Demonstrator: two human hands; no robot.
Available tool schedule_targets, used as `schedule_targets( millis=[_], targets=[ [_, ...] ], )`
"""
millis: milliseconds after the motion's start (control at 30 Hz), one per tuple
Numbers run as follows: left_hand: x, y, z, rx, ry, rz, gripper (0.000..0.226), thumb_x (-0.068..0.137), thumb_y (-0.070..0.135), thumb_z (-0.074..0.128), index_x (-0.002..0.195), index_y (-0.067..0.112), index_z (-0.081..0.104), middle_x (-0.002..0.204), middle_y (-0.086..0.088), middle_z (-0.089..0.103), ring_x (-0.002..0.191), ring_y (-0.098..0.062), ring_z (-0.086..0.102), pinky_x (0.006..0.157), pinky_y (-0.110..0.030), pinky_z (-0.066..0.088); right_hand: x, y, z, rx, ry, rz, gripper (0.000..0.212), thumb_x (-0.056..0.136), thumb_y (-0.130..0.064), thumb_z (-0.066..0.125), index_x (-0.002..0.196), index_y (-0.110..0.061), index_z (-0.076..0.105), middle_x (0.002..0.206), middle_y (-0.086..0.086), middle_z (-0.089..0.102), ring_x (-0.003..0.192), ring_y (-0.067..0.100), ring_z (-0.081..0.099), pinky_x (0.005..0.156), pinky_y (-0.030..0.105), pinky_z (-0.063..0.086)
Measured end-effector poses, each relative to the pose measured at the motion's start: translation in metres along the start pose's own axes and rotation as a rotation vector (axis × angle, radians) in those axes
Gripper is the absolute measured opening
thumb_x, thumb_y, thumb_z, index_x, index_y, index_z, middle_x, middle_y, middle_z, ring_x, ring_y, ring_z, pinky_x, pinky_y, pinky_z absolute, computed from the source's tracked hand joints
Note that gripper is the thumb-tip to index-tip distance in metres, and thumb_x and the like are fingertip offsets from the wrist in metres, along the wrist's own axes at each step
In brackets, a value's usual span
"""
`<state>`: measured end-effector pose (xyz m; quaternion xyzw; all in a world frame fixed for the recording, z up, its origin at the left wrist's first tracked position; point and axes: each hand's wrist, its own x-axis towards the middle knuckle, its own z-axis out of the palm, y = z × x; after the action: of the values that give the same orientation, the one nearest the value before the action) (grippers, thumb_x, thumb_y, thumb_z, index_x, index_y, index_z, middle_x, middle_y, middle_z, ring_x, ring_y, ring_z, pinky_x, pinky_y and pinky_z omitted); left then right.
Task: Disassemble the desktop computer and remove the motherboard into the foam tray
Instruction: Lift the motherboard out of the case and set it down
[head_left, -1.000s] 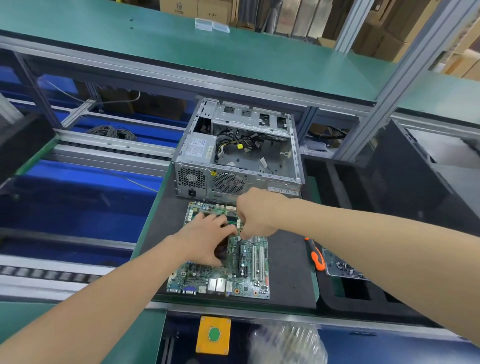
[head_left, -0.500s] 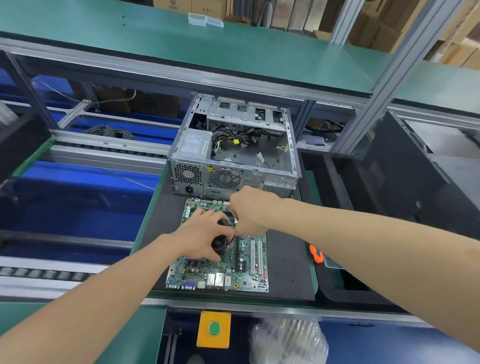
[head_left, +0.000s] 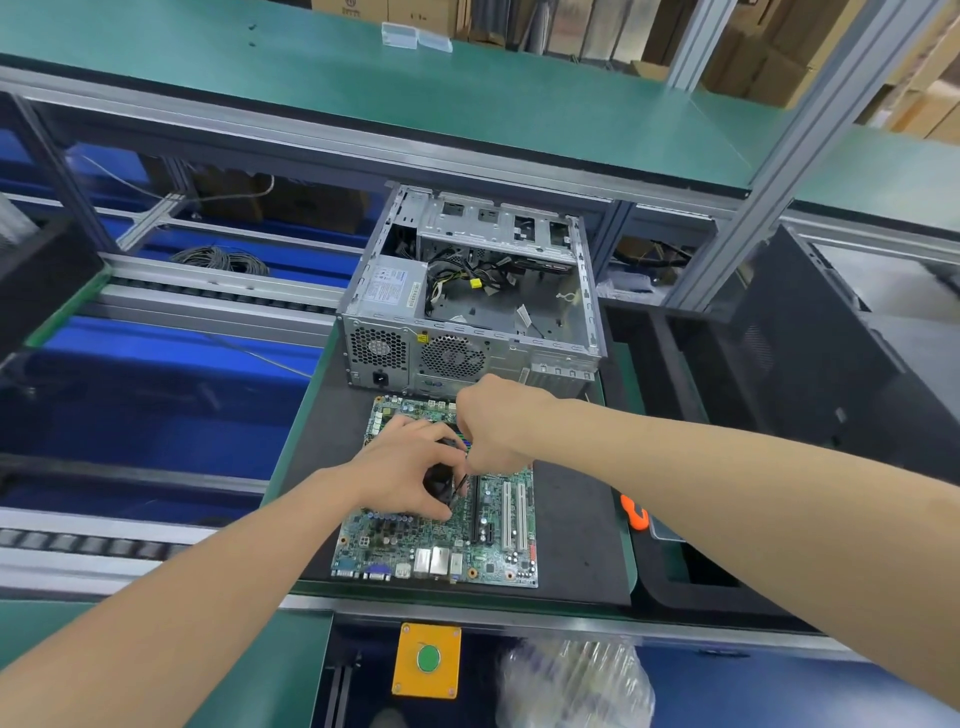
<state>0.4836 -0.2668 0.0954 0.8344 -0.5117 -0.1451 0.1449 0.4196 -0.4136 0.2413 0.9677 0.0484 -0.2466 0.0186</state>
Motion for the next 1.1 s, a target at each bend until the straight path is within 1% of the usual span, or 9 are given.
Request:
schedule_targets(
  millis=[267, 400, 533, 667, 800, 900, 933, 1000, 1100],
  targets=[
    [-0.001, 0.0, -0.001, 0.004, 0.01, 0.014, 0.035, 0.067, 0.066, 0.074, 0.095, 0.05, 0.063, 0.105, 0.033, 0.033, 0.094, 0.001, 0.025, 0.088, -0.031, 0.02, -0.001, 0.0, -0.006, -0.015, 0.0, -0.019, 0.041, 0.093, -0.039, 0.064, 0.065, -0.013, 0.049, 0.065, 0.004, 0.053, 0.053, 0.02, 0.047, 0.047, 0.026, 0.039],
    [0.0, 0.001, -0.001, -0.008, -0.004, 0.017, 0.031, 0.066, 0.068, 0.072, 0.088, 0.058, 0.053, 0.103, 0.037, 0.034, 0.098, 0.0, 0.03, 0.091, -0.033, 0.023, 0.001, 0.001, -0.006, -0.031, -0.028, -0.03, 0.039, 0.094, -0.04, 0.064, 0.068, -0.014, 0.052, 0.067, 0.003, 0.054, 0.055, 0.019, 0.048, 0.047, 0.026, 0.038],
    [0.0, 0.0, -0.002, -0.009, -0.011, 0.014, 0.031, 0.067, 0.068, 0.073, 0.088, 0.058, 0.051, 0.11, 0.028, 0.036, 0.098, -0.001, 0.03, 0.091, -0.034, 0.024, 0.001, 0.002, -0.003, -0.029, -0.022, -0.04, 0.041, 0.094, -0.034, 0.065, 0.064, -0.011, 0.048, 0.063, 0.004, 0.048, 0.053, 0.023, 0.043, 0.05, 0.027, 0.039],
    [-0.001, 0.0, -0.001, -0.007, -0.019, 0.017, 0.031, 0.069, 0.067, 0.072, 0.092, 0.05, 0.06, 0.103, 0.028, 0.04, 0.103, -0.007, 0.04, 0.091, -0.036, 0.028, 0.0, 0.001, -0.001, -0.161, -0.004, -0.154, 0.022, 0.09, -0.021, 0.068, 0.074, -0.011, 0.057, 0.07, 0.005, 0.053, 0.061, 0.026, 0.052, 0.049, 0.026, 0.039],
    [-0.001, 0.001, -0.009, -0.372, 0.04, 0.035, 0.024, 0.08, 0.058, 0.075, 0.1, 0.048, 0.067, 0.099, 0.025, 0.061, 0.101, 0.004, 0.047, 0.099, -0.033, 0.03, -0.003, 0.004, 0.008, -0.356, 0.095, -0.375, 0.009, 0.088, -0.016, 0.069, 0.09, -0.019, 0.06, 0.069, -0.002, 0.045, 0.055, 0.018, 0.048, 0.045, 0.025, 0.03],
    [0.0, 0.005, -0.012, -0.549, 0.084, 0.032, 0.015, 0.088, 0.041, 0.081, 0.086, 0.053, 0.071, 0.102, 0.024, 0.068, 0.11, -0.012, 0.058, 0.105, -0.045, 0.041, -0.003, 0.008, 0.017, -0.485, 0.136, -0.471, 0.008, 0.087, -0.014, 0.065, 0.092, -0.017, 0.06, 0.064, -0.004, 0.041, 0.05, 0.014, 0.042, 0.044, 0.025, 0.029],
    [0.001, 0.008, -0.01, -0.57, 0.086, 0.02, 0.019, 0.088, 0.036, 0.081, 0.086, 0.052, 0.073, 0.105, 0.022, 0.07, 0.111, -0.018, 0.061, 0.102, -0.046, 0.046, -0.004, 0.009, 0.019, -0.468, 0.141, -0.463, 0.007, 0.088, -0.016, 0.065, 0.091, -0.016, 0.058, 0.064, -0.003, 0.042, 0.05, 0.015, 0.044, 0.045, 0.025, 0.03],
    [0.002, 0.01, -0.004, -0.582, 0.139, 0.025, 0.03, 0.09, 0.024, 0.08, 0.083, 0.052, 0.073, 0.094, 0.022, 0.074, 0.093, -0.006, 0.067, 0.084, -0.037, 0.054, -0.005, 0.008, 0.02, -0.329, 0.147, -0.358, 0.02, 0.092, -0.032, 0.064, 0.086, -0.013, 0.06, 0.065, 0.001, 0.05, 0.054, 0.019, 0.053, 0.045, 0.025, 0.034],
    [0.002, 0.013, -0.003, -0.583, 0.139, -0.001, 0.039, 0.09, 0.022, 0.078, 0.078, 0.058, 0.071, 0.085, 0.028, 0.073, 0.082, 0.003, 0.067, 0.078, -0.029, 0.053, 0.0, 0.004, 0.007, 0.056, -0.007, 0.031, 0.054, 0.098, -0.055, 0.051, 0.07, -0.009, 0.06, 0.061, 0.006, 0.064, 0.046, 0.02, 0.061, 0.043, 0.023, 0.039]
  ],
)
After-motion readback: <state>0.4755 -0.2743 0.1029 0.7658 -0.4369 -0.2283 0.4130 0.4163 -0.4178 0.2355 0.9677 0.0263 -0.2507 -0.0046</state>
